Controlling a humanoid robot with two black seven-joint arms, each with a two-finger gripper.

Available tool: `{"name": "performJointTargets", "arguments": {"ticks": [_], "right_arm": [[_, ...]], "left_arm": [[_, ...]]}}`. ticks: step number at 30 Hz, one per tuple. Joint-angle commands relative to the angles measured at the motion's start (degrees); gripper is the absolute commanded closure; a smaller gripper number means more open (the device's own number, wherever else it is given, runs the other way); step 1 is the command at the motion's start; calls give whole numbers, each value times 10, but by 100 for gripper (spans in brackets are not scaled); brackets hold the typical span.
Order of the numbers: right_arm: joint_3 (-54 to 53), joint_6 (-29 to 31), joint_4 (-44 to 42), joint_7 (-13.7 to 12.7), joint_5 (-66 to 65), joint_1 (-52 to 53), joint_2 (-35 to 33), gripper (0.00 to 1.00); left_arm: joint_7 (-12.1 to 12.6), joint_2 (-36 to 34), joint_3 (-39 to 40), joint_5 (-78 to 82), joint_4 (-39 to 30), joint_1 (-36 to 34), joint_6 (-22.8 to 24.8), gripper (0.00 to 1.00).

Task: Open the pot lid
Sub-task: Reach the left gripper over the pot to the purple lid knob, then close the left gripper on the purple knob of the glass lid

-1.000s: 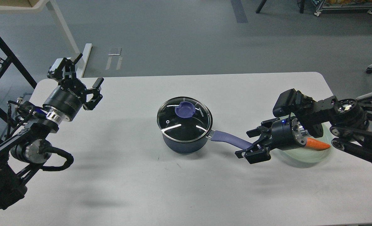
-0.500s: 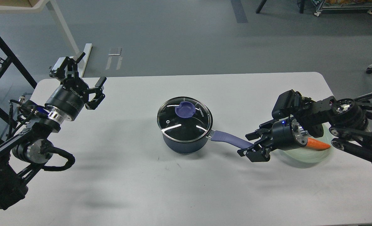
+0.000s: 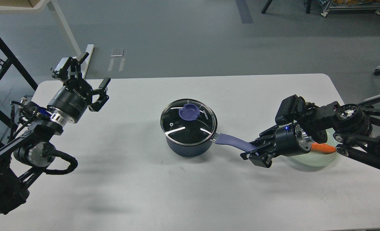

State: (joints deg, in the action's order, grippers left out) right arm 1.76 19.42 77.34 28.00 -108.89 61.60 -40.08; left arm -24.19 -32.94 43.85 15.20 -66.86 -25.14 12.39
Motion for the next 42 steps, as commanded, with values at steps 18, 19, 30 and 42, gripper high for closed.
{"name": "performJointTargets", "arguments": {"ticks": [18, 19, 30, 42], "right_arm": [[2, 0, -5, 0, 0, 5, 6, 70], [2, -1, -5, 0, 0, 5, 6, 70], [2, -1, -5, 0, 0, 4, 5, 70], [2, -1, -6, 0, 0, 3, 5, 70]], "left_arm": [[-38, 1, -91, 610, -20, -169, 1, 1], [-38, 1, -100, 621, -22, -173, 0, 1], [-38, 10, -255, 929, -23, -272, -113, 1], [-38, 88, -373, 954, 67, -327, -161, 1]]}}
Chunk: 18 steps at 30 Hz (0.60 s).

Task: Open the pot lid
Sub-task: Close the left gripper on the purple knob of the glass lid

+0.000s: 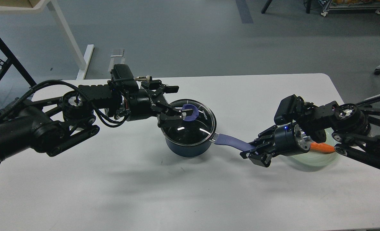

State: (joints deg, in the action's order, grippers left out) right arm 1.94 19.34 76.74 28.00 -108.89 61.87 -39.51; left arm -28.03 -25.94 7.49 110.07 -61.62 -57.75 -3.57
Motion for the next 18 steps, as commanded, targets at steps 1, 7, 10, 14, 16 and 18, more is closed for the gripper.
{"name": "performJointTargets", "arguments": {"ticks": [1, 7, 10, 14, 16, 18], "right_arm": [[0, 0, 0, 0, 0, -1, 0, 70], [0, 0, 0, 0, 0, -1, 0, 69], [0, 0, 0, 0, 0, -2, 0, 69], [0, 0, 0, 0, 0, -2, 0, 69], [0, 0, 0, 0, 0, -2, 0, 69], [0, 0, 0, 0, 0, -3, 0, 69]], "left_arm": [[0, 25, -11, 9, 21, -1, -1, 1], [0, 42, -13, 15, 40, 3, -1, 1], [0, 55, -30, 27, 55, 1, -1, 1], [0, 59, -35, 28, 64, 5, -1, 1], [0, 63, -36, 28, 69, 6, -2, 1], [0, 69, -36, 28, 74, 6, -6, 2]]}}
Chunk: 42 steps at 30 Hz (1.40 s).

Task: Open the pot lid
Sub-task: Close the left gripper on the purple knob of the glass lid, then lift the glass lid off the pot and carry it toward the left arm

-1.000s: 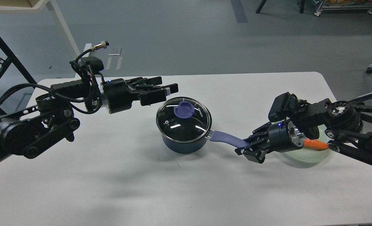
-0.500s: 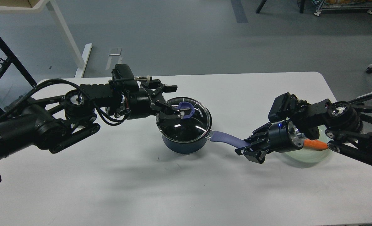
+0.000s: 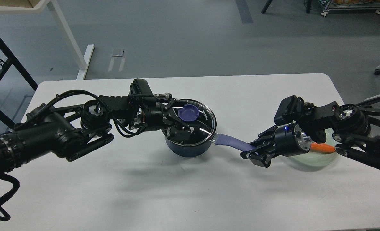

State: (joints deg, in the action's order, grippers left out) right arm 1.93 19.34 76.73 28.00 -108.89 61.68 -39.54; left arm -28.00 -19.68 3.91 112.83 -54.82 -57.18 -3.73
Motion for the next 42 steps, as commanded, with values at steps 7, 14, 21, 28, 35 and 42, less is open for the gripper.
{"name": "performJointTargets", "arguments": {"ticks": [7, 14, 21, 28, 35, 42], "right_arm": [[-1, 0, 1, 0, 0, -2, 1, 69], [-1, 0, 1, 0, 0, -2, 1, 69], [-1, 0, 1, 0, 1, -2, 1, 69], [-1, -1, 1, 0, 1, -2, 0, 69], [-1, -7, 1, 0, 1, -2, -2, 69], [-1, -7, 0, 0, 1, -2, -1, 69]], "left_arm": [[0, 11, -1, -1, 23, 0, -35, 35], [0, 22, -26, -1, 33, -4, -51, 57], [0, 19, -24, -2, 29, -18, -50, 62], [0, -18, -23, -18, 2, -79, -45, 62], [0, -126, -24, -32, -42, -89, -52, 61], [0, -264, -109, -33, -54, -27, -208, 60]]}}
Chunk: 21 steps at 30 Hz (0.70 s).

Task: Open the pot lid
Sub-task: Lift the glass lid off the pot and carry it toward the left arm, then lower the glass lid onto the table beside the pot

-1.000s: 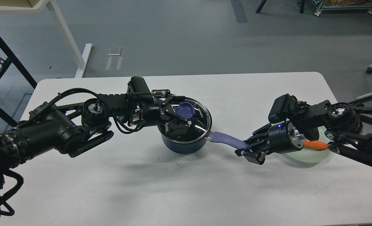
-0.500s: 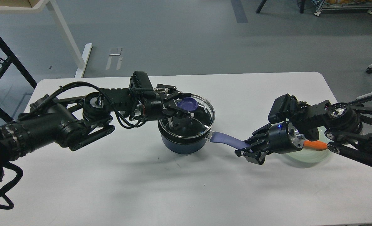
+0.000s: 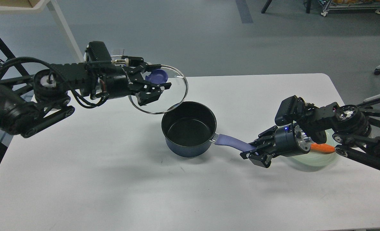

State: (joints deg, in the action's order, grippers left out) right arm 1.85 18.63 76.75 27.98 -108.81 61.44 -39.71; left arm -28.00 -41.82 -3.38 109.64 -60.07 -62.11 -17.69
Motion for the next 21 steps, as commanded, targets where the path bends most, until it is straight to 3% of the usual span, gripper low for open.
{"name": "performJointTargets", "arguments": {"ticks": [1, 5, 10, 17, 21], "right_arm": [[0, 0, 1, 0, 0, 1, 1, 69], [-1, -1, 1, 0, 0, 1, 1, 69], [0, 0, 1, 0, 0, 1, 2, 69], [0, 0, 1, 0, 0, 3, 2, 69], [0, 0, 1, 0, 0, 3, 2, 69]], "left_arm": [[0, -58, -51, -1, 0, 34, -90, 60], [0, -99, -71, -2, 4, 103, -103, 60], [0, -101, -69, -14, 43, 167, -103, 60], [0, -64, -71, -50, 106, 197, -103, 56], [0, -56, -71, -53, 116, 202, -103, 50]]}}
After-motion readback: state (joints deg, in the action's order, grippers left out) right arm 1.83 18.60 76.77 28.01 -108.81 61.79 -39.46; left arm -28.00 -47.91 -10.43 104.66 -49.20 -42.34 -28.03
